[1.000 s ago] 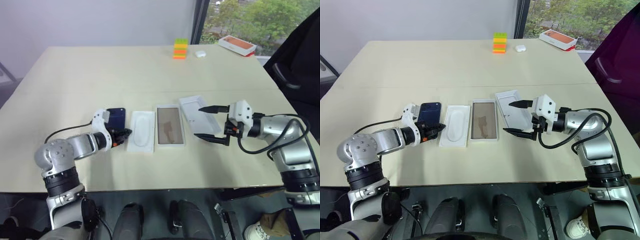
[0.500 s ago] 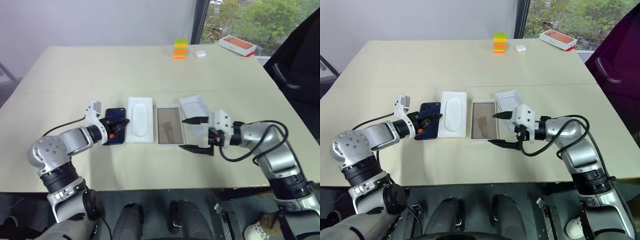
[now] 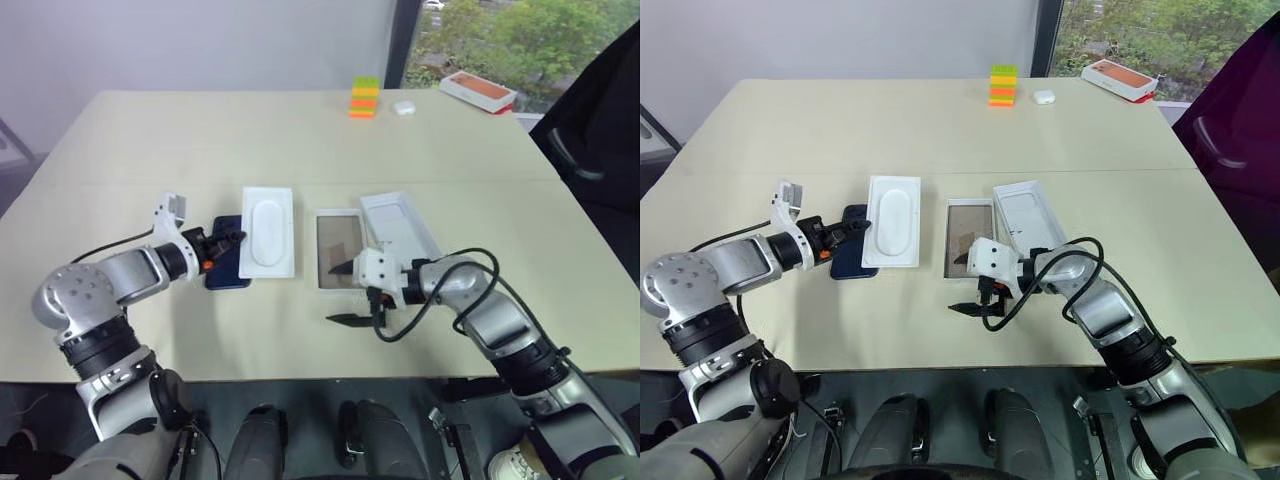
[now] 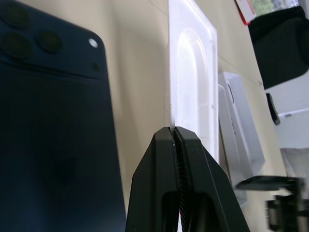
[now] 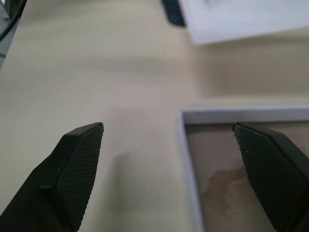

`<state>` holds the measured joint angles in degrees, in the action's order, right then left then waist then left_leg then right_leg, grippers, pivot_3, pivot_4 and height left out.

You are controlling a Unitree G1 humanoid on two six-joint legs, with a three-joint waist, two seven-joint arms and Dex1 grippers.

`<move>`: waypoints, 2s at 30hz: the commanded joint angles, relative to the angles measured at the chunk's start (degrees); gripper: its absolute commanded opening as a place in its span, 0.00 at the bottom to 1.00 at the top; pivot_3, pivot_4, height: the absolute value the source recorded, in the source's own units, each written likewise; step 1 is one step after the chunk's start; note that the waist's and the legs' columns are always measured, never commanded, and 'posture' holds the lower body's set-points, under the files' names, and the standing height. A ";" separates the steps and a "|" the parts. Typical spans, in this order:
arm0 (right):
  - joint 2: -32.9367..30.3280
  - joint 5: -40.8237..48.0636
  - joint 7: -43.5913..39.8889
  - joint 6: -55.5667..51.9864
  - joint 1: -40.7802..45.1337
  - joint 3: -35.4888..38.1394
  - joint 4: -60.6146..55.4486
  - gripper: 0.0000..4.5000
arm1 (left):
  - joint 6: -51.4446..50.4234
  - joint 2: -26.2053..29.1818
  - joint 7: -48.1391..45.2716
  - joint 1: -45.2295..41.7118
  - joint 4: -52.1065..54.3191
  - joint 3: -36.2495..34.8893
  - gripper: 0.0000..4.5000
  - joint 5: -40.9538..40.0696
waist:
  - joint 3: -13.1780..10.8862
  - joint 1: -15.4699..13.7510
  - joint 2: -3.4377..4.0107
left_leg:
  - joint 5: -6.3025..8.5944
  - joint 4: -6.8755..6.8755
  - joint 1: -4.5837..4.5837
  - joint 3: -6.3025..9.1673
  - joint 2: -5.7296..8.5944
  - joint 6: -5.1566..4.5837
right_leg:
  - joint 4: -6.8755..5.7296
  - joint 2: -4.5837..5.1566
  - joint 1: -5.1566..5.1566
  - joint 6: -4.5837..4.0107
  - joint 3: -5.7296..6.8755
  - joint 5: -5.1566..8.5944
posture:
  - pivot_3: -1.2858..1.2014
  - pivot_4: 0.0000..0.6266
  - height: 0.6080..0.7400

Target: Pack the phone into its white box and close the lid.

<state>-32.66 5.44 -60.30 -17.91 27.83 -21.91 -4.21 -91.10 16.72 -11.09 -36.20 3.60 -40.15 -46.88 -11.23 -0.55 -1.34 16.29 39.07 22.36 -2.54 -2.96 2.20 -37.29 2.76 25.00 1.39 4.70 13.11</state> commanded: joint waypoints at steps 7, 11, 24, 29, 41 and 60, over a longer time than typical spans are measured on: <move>-0.30 -3.21 1.17 1.49 0.84 0.56 3.21 0.56 | -0.73 -1.09 0.04 -0.39 3.72 0.03 0.00 -0.39 | 0.01 0.10 -0.02 | 0.00 -0.01 -0.03 0.03 0.00 0.01 | -0.02 -0.02 -0.01 0.01 0.00 0.00 | 0.52 0.24 1.00; -0.34 -3.25 0.67 2.04 0.48 0.29 3.06 0.14 | -0.55 -1.59 0.19 -0.75 3.55 0.29 0.00 -0.15 | 0.01 0.12 -0.02 | -0.01 0.00 -0.03 0.02 0.00 0.01 | -0.01 -0.02 -0.01 0.01 0.00 0.00 | 0.52 0.24 1.00; 2.51 -0.56 -1.73 5.81 -2.43 -0.59 -0.65 0.01 | -1.40 -4.60 7.73 -8.44 2.22 -3.10 0.00 -5.19 | -0.02 0.06 -0.11 | -0.01 -0.01 0.00 0.08 0.00 0.01 | -0.01 -0.02 -0.02 0.10 0.03 0.05 | 0.52 0.24 1.00; 4.58 -1.33 -2.24 6.70 -3.04 -2.80 -1.39 0.01 | -1.40 -5.37 11.63 -4.53 1.47 -0.81 0.00 -9.77 | -0.02 0.88 -0.11 | -0.03 -0.03 -0.03 0.05 -0.01 0.05 | 0.00 -0.01 -0.01 0.07 -0.01 0.03 | 0.52 0.24 1.00; 4.81 -0.08 -2.25 4.73 -1.68 0.08 -0.82 0.52 | -1.40 -10.16 23.99 -0.64 1.53 -0.29 0.00 -22.36 | -0.02 1.00 -0.13 | -0.10 -0.04 -0.01 0.10 0.04 0.19 | -0.02 0.06 -0.03 0.06 0.01 0.03 | 0.52 0.24 1.00; -7.02 12.73 -9.65 3.16 -2.70 16.05 0.34 0.52 | 1.75 -10.41 37.68 6.99 4.73 7.58 0.00 -35.48 | -0.04 1.07 -0.18 | -0.09 -0.09 -0.04 0.15 0.04 0.17 | 0.06 0.01 -0.09 0.11 0.04 0.06 | 0.52 0.24 1.00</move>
<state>-39.93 18.21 -70.39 -16.33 23.62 -6.64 -3.61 -90.48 5.49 26.09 -29.19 7.28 -33.91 -79.81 -11.27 0.52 -1.52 16.20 38.98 22.32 -2.39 -2.91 2.37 -37.23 2.78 24.91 1.48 4.74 13.16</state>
